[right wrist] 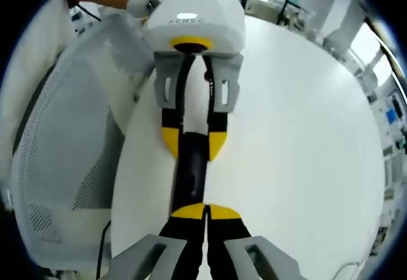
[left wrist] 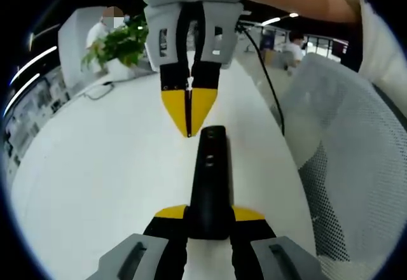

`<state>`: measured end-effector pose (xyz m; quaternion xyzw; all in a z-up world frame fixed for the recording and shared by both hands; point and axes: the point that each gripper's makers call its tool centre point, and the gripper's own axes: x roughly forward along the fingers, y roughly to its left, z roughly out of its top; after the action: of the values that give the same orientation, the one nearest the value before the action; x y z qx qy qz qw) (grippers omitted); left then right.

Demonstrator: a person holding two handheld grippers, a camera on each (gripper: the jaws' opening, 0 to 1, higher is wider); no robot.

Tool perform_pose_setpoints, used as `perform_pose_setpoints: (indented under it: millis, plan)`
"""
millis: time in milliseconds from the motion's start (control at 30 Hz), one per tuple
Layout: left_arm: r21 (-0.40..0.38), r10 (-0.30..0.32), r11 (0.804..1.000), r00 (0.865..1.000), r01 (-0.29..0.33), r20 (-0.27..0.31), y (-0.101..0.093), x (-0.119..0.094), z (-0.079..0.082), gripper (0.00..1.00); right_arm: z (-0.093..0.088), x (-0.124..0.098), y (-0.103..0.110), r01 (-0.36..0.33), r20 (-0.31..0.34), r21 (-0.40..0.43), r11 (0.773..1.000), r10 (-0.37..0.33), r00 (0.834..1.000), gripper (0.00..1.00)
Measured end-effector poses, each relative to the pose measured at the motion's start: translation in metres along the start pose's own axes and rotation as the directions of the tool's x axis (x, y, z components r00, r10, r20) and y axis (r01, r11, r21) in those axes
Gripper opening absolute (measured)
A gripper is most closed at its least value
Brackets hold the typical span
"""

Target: Press the specified remote control buttons in sequence, fully releasing each button before pressing the next.

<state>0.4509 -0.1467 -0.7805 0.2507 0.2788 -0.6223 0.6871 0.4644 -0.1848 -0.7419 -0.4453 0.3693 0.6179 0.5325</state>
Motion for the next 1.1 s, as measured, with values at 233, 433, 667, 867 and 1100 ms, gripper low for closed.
perform_pose_setpoints:
  millis: [233,433,667,867,1100]
  plan:
    - [0.0,0.0,1.0,1.0,0.0,0.001,0.001,0.001,0.0,0.24,0.002,0.006,0.003,-0.013,-0.009,-0.017,1.0,0.013,1.0,0.0]
    - [-0.001,0.0,1.0,1.0,0.0,0.003,0.0,0.0,0.0,0.24,-0.001,0.014,0.008,-0.035,-0.017,-0.018,0.999,0.035,0.999,0.0]
    - [-0.001,0.0,1.0,1.0,0.0,0.002,0.001,0.0,0.0,0.24,-0.004,0.022,0.013,-0.056,-0.027,-0.022,0.998,0.055,0.998,0.0]
    - [-0.002,0.001,1.0,1.0,-0.001,0.003,0.0,-0.001,0.001,0.24,-0.003,0.026,0.014,-0.06,-0.033,-0.036,0.998,0.059,0.998,0.0]
    - [-0.005,0.002,1.0,1.0,-0.002,0.006,0.0,-0.001,0.001,0.24,-0.005,0.031,0.017,-0.072,-0.049,-0.045,0.996,0.07,0.996,0.0]
